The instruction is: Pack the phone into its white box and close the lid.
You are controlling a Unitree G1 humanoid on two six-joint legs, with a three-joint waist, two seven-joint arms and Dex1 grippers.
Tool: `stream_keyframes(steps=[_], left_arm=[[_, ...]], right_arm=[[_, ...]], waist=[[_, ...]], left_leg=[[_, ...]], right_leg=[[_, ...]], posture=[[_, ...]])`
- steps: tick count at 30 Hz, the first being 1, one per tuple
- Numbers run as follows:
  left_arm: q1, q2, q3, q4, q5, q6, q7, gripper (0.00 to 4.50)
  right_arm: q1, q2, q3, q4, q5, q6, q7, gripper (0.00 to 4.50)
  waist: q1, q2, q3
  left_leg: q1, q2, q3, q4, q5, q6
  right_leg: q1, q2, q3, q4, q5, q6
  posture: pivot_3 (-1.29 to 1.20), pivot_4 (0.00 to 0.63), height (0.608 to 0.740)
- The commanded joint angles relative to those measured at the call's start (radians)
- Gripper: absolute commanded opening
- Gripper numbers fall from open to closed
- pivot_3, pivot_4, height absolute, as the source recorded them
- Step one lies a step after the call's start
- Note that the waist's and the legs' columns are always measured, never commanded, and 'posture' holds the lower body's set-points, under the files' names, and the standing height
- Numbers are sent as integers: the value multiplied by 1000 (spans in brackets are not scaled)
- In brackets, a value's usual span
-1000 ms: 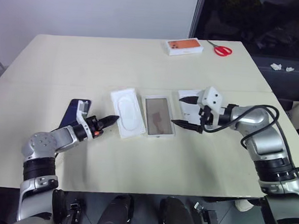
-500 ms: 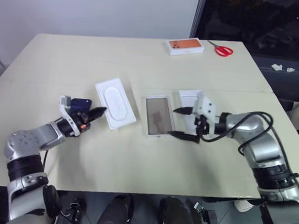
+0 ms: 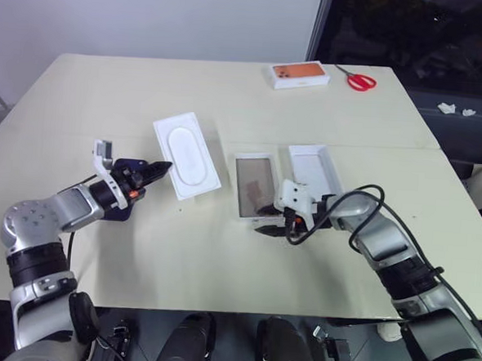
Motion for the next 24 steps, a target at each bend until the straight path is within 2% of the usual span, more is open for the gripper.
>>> stream_keyframes(steps=[1, 2, 8, 15, 19, 21, 24], left_arm=[[10, 5, 14, -32, -25, -4, 10, 0], [11, 5, 14, -34, -28, -4, 11, 0], [-3, -7, 13, -43, -51, 11, 29, 0], [-25, -15, 5, -46, -91, 35, 44, 0], [-29, -20, -2, -52, -116, 57, 55, 0], [-28, -28, -5, -61, -138, 74, 67, 0], [-23, -59, -4, -84, -177, 94, 102, 0]], right_arm=[[-14, 6, -13, -16, -3, -20, 8, 548], [-12, 7, -15, -25, 5, -18, 15, 54], [52, -30, -20, -158, 58, 25, 76, 54], [81, -15, -25, -232, 90, 57, 66, 54], [72, 0, -32, -236, 114, 91, 60, 1361], [59, 14, -47, -233, 117, 91, 35, 2530], [43, 2, -96, -240, 150, 112, 36, 4008]], waist=[[0, 0, 0], [0, 0, 0], [0, 0, 0], [-1, 0, 0], [0, -1, 0], [1, -1, 0], [1, -1, 0]], left_leg=[[0, 0, 0, 0, 0, 0], [0, 0, 0, 0, 0, 0], [0, 0, 0, 0, 0, 1], [0, 0, 0, 0, -1, 2], [0, 0, 0, 0, -1, 1], [0, 0, 0, 0, -1, 2], [0, 0, 0, 0, -1, 2]], right_leg=[[0, 0, 0, 0, 0, 0], [0, 0, 0, 0, 0, 0], [0, 0, 0, 0, 0, 0], [0, 0, 0, 0, 0, 0], [0, 0, 0, 0, 0, 0], [0, 0, 0, 0, 0, 0], [0, 0, 0, 0, 0, 0]], posture=[[0, 150, 740], [0, 150, 740], [0, 150, 740], [0, 150, 740], [0, 150, 740], [0, 150, 740], [0, 150, 740]])
